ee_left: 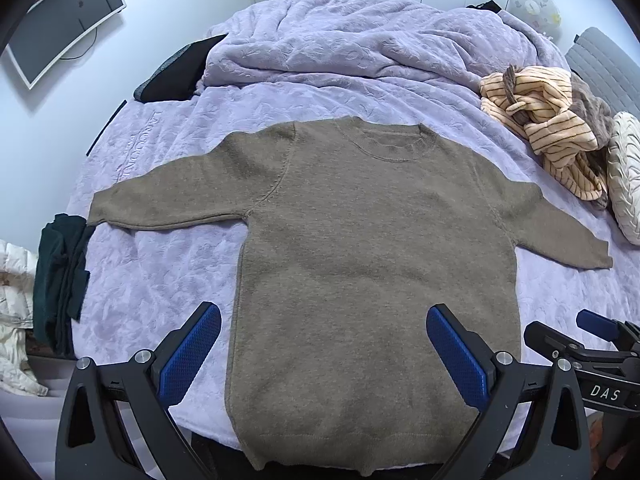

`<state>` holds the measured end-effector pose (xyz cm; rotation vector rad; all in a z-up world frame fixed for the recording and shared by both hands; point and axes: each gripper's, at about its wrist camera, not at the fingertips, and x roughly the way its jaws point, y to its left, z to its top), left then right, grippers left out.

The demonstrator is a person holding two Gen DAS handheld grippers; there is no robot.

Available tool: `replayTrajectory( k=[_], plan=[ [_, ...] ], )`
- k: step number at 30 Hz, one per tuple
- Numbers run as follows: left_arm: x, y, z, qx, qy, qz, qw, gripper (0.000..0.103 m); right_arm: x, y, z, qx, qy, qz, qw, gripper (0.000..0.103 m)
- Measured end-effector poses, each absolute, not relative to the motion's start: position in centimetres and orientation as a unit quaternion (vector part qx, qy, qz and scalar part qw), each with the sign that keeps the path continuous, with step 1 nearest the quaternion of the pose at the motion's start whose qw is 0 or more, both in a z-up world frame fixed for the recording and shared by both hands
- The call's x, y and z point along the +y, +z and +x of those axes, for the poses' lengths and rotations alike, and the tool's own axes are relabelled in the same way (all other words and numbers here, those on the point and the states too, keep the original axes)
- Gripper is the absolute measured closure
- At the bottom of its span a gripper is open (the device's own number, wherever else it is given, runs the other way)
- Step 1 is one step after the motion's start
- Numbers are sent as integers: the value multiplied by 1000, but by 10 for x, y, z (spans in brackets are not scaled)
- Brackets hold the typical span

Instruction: Fold small clothes

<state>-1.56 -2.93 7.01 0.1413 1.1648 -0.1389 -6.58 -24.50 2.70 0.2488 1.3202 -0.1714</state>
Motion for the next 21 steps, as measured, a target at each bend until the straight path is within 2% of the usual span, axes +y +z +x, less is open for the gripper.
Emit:
replayTrajectory(
  k=[21],
  plan=[
    [-26,69,-27,555,-52,73,827,0,-242,25,-70,608,-78,122,780,0]
  ],
)
